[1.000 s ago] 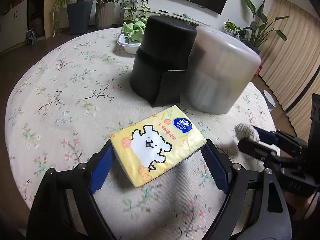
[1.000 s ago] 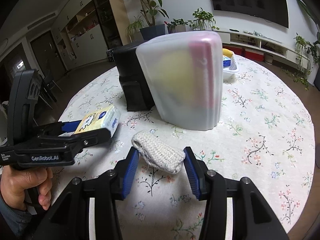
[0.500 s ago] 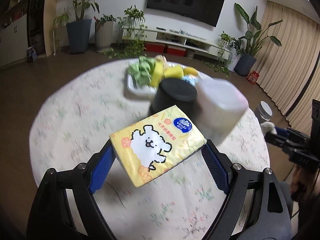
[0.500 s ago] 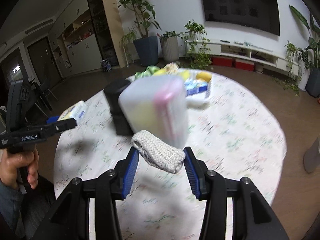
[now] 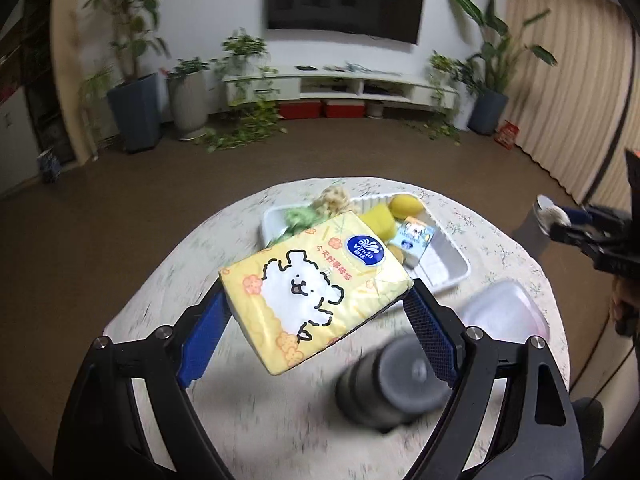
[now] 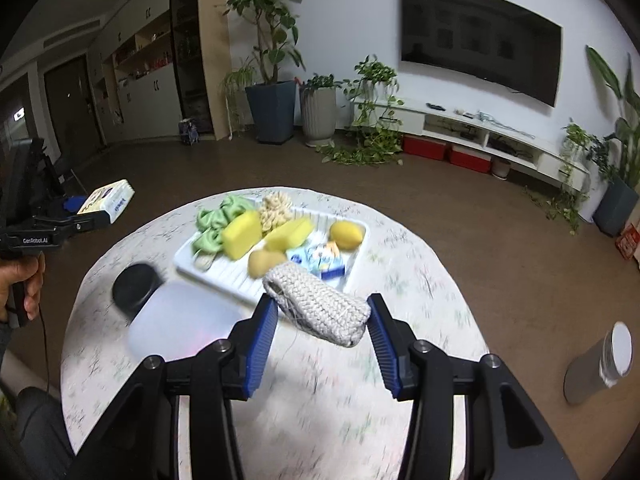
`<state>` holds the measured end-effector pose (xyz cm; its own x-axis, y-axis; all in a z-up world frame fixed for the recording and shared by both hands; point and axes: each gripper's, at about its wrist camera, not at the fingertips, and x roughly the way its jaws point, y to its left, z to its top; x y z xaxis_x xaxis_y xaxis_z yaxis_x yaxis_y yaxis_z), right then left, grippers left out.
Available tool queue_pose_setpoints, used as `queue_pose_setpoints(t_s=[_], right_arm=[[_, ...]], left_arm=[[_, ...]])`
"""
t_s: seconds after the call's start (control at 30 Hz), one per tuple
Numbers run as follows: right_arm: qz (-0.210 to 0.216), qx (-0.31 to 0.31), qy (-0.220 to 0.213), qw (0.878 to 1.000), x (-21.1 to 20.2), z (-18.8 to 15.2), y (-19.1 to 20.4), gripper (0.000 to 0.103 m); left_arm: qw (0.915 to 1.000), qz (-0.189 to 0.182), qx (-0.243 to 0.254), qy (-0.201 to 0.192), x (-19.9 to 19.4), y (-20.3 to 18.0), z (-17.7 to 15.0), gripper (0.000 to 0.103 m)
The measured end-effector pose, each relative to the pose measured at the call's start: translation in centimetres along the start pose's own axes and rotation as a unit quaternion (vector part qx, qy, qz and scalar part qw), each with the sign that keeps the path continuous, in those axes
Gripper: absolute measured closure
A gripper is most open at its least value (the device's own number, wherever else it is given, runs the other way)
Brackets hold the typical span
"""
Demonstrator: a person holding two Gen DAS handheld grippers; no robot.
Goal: Organize soft objects
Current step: 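Lift the tissue pack and knitted pad and carry them over the white tray, then open both grippers to drop the tissue pack and knitted pad into the tray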
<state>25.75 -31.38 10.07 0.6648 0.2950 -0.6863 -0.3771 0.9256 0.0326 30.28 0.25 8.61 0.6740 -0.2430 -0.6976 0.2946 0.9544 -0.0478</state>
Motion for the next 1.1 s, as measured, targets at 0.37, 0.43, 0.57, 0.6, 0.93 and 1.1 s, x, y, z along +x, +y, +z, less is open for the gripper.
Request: queue_pose_setpoints(t_s=[0.37, 0.43, 0.57, 0.6, 0.93, 1.1], right_arm=[[0.026, -0.043, 0.080, 0.996, 12.7, 5.8, -0.1, 0.054], [0.034, -0.043, 0.091, 0.994, 14.5, 6.0, -0.2, 0.054], [0.043, -0.050, 0.104, 0.992, 17.3, 5.7, -0.2, 0.054], [0.045, -0.053, 0.108, 0.992, 17.9, 5.6, -0.1, 0.054], [0.043, -0.084, 0.132, 0.987, 21.4, 4.8, 1.6, 0.053], [0.039, -0.088, 0.131, 0.987, 21.4, 4.2, 1.9, 0.053]], left_arm=[[0.9883, -0.060, 0.100, 0.098, 10.9, -2.1, 5.1, 0.018], [0.9829, -0.073, 0.128, 0.110, 12.1, -2.9, 5.2, 0.018], [0.9699, -0.089, 0.177, 0.141, 14.7, -4.8, 4.6, 0.018], [0.9674, -0.091, 0.183, 0.150, 15.4, -5.2, 4.4, 0.017], [0.9643, -0.087, 0.189, 0.164, 17.3, -5.9, 3.2, 0.015], [0.9640, -0.078, 0.195, 0.163, 17.4, -6.0, 2.8, 0.011]])
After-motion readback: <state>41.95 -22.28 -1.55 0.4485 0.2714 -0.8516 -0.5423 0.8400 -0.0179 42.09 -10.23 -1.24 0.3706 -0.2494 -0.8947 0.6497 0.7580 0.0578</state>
